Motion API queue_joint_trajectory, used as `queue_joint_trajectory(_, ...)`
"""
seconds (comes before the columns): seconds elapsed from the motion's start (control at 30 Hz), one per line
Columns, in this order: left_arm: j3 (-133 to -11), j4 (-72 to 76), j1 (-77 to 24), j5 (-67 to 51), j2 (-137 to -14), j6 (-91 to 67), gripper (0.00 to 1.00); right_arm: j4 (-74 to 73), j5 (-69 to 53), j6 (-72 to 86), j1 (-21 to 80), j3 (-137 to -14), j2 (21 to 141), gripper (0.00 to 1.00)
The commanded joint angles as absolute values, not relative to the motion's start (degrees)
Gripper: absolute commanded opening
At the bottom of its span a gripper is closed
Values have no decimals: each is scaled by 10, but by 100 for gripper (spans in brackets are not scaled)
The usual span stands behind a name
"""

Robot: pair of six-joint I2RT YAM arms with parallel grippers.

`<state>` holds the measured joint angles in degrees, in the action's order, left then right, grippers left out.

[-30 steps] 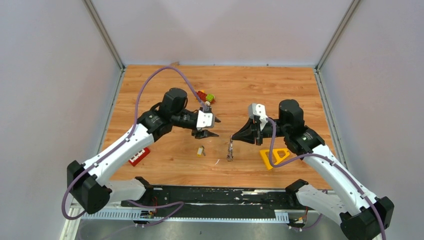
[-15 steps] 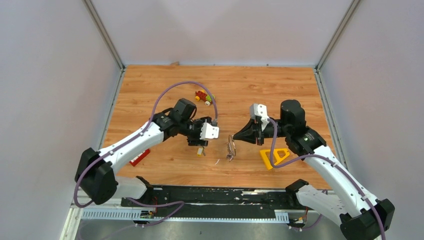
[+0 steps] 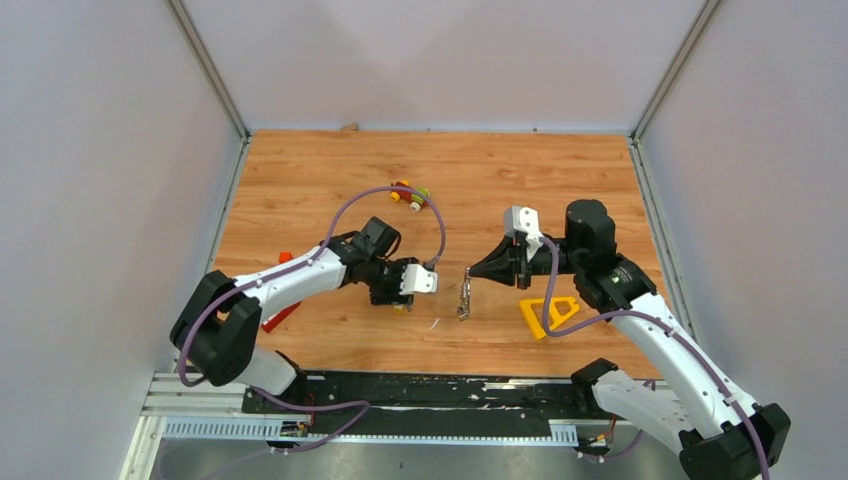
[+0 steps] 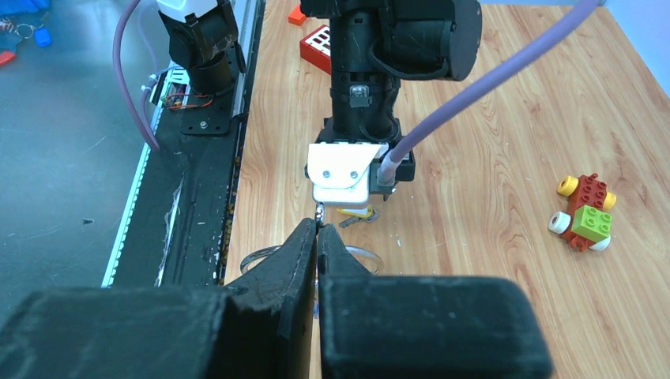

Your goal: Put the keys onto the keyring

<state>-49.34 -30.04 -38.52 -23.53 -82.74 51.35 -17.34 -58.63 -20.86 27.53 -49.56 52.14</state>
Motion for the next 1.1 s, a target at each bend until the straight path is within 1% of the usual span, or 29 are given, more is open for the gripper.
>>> queue_joint_trajectory(0.0,-521,-300,-378,-243,-855,593,58,-170,-594,-217,272,-514,522,0)
queue_joint_trajectory(0.17,-562,-332,-374,-244,-903,620,56,-171,-597,-217,270,-513,522,0)
queue_joint_trajectory(0.33,-606,-371,-361,-237,-955,595,60,-173,-600,-220,269,-514,519,0)
queue_joint_trajectory(0.47,-652,-425,-332,-264,-989,531,63,-175,-602,-221,267,-514,519,0)
queue_joint_trajectory(0.63,-653,-446,-299,-320,-991,426,65,-177,-603,-222,268,-514,519,0)
queue_joint_trajectory(0.83,-652,-439,-298,-303,-1006,284,66,-176,-601,-225,267,-513,523,0)
queue_joint_trajectory(0.93,-646,-413,-297,-294,-1011,210,64,-176,-598,-226,268,-513,522,0)
queue_joint_trajectory(1.07,-652,-396,-297,-279,-1028,156,63,-175,-596,-225,267,-512,520,0)
